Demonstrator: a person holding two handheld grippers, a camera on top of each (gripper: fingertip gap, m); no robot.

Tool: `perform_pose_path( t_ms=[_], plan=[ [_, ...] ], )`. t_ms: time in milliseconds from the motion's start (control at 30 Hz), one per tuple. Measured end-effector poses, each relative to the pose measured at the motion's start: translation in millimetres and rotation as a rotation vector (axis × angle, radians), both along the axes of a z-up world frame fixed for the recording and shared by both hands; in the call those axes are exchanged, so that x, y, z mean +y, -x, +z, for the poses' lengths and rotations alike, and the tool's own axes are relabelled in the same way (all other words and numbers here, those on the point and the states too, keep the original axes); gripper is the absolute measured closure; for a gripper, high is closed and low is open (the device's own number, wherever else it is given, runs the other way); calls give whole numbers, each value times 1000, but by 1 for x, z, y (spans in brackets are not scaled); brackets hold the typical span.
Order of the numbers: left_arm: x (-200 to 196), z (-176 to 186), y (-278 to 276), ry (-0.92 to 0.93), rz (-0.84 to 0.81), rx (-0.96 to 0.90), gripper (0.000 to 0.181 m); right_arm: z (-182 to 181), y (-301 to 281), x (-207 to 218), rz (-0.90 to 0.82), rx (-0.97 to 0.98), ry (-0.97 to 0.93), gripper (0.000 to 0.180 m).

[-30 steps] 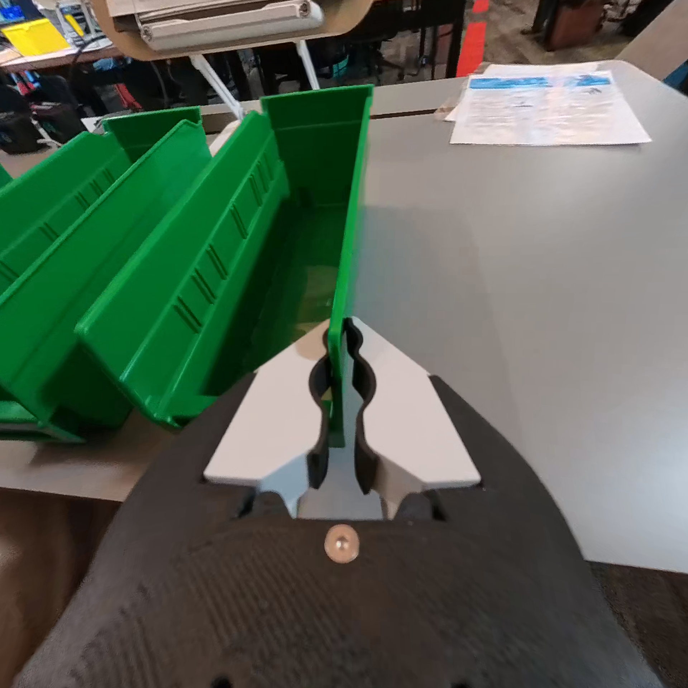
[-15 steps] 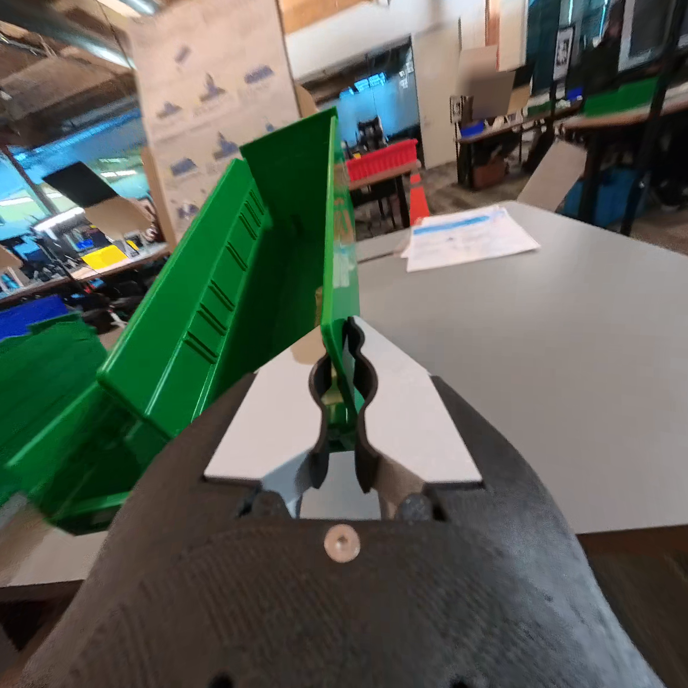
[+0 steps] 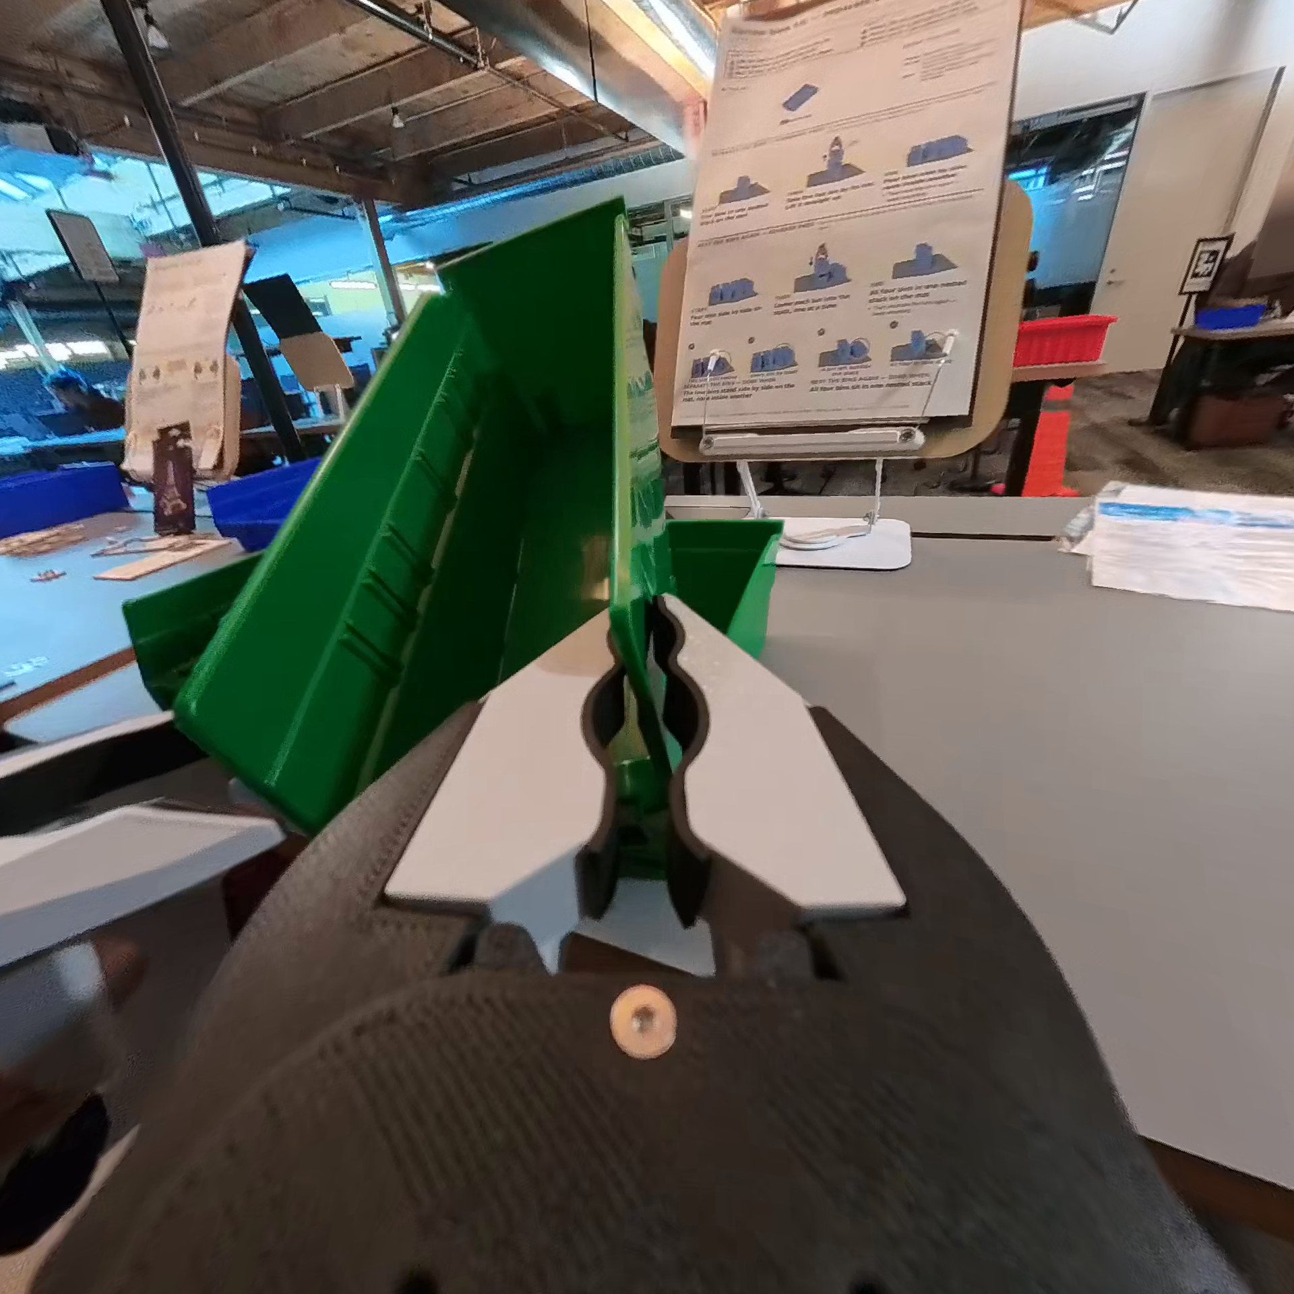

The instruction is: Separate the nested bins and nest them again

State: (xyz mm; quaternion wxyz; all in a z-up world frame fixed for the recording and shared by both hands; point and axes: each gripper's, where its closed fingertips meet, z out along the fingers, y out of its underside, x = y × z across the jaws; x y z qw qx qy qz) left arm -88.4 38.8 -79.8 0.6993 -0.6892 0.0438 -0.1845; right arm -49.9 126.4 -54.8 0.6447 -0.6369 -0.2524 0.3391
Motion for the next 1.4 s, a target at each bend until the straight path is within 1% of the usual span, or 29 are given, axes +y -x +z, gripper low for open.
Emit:
perform_pose_path(
  t_ms=[67,167,233,267,333,433,500,567,633,667,700,767,867,1000,1067,1133,1200,1267,1333,1400],
  plan=[
    [4,-7,2,48,7,-14,96,-4,9,-8,-3,-26,-26,177],
    [8,-11,9,94,12,-97,96,-6,23,-22,-13,-68,-96,177],
    [10,-11,22,109,57,-160,110,-4,30,-32,-26,-95,-165,177],
    [11,-13,31,114,88,-179,120,-2,33,-37,-38,-104,-201,177],
    [11,-14,37,104,91,-181,127,1,36,-43,-58,-114,-252,176],
    [11,-15,43,107,109,-182,137,0,38,-46,-73,-109,-261,175],
    [11,-17,48,112,128,-211,144,-2,41,-50,-51,-109,-265,169],
    [12,-21,58,129,165,-224,158,-3,46,-59,-10,-112,-294,160],
    [16,-27,70,161,206,-236,172,1,54,-77,56,-111,-378,151],
    [17,-28,72,167,187,-258,179,4,55,-83,49,-115,-417,151],
    [18,-27,72,167,151,-304,180,4,57,-86,44,-124,-434,150],
    [19,-27,78,178,136,-355,180,0,60,-87,67,-130,-415,148],
    [19,-23,87,163,140,-329,180,-4,64,-92,130,-116,-398,143],
    [18,-5,97,121,138,-243,179,-2,66,-101,170,-90,-415,137],
    [16,5,102,100,148,-222,179,2,67,-111,212,-62,-444,143],
    [16,12,112,86,158,-242,179,7,65,-119,240,-45,-490,149],
    [14,20,128,73,178,-294,179,8,63,-124,267,-42,-516,148],
    [10,32,150,48,215,-326,179,6,62,-122,287,-34,-479,148],
    [4,49,178,7,277,-319,179,-2,62,-117,306,-41,-423,148],
    [-7,70,205,-34,320,-356,180,-16,64,-112,325,-82,-390,147]
  ],
)
